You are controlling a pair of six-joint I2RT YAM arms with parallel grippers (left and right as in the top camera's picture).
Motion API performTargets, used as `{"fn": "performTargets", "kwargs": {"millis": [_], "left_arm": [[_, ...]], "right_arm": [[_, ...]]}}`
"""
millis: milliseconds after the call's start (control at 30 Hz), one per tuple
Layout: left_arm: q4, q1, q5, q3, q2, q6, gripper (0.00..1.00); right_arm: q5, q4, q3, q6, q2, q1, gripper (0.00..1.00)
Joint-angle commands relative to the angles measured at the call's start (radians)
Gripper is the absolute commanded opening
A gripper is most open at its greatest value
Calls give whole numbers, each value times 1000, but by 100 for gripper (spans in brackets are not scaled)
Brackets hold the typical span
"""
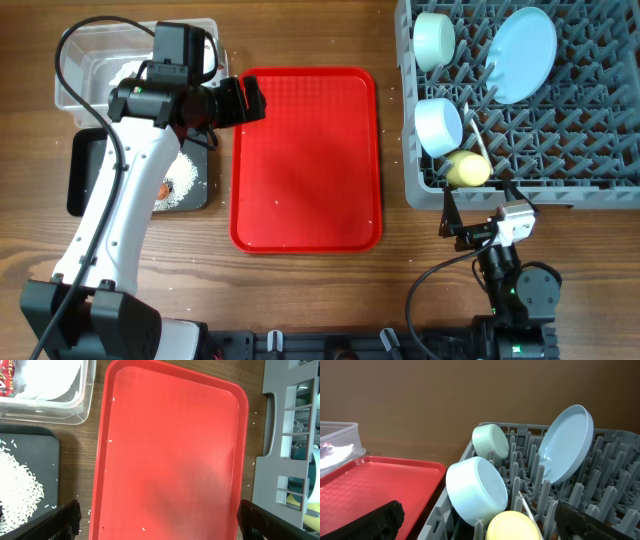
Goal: Sort waste into correct bins and load items into the dishwasher rack
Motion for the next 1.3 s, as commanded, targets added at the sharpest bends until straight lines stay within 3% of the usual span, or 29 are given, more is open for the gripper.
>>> {"fn": "performTargets", "kwargs": {"millis": [0, 333, 500, 667, 800, 1033, 1267], "left_arm": [[3, -4, 9, -2, 10, -9, 100], [3, -4, 6, -2, 10, -2, 100], [-40, -2, -49, -2, 9, 26, 100], [12, -10, -107, -14, -9, 25, 100], [253, -29, -160, -135, -74, 26, 100], [692, -26, -159, -571, -323, 21, 100], [908, 5, -159, -986, -670, 21, 100]], "right_arm": [[-24, 8, -6, 2, -14, -2, 100], [-24, 8, -6, 1, -5, -2, 100], [-24, 8, -6, 1, -5, -2, 100], [-24, 8, -6, 2, -5, -2, 100], [-24, 8, -6, 1, -5, -2, 100], [-24, 8, -6, 1, -5, -2, 100], [-24, 8, -6, 2, -5, -2, 100]]}}
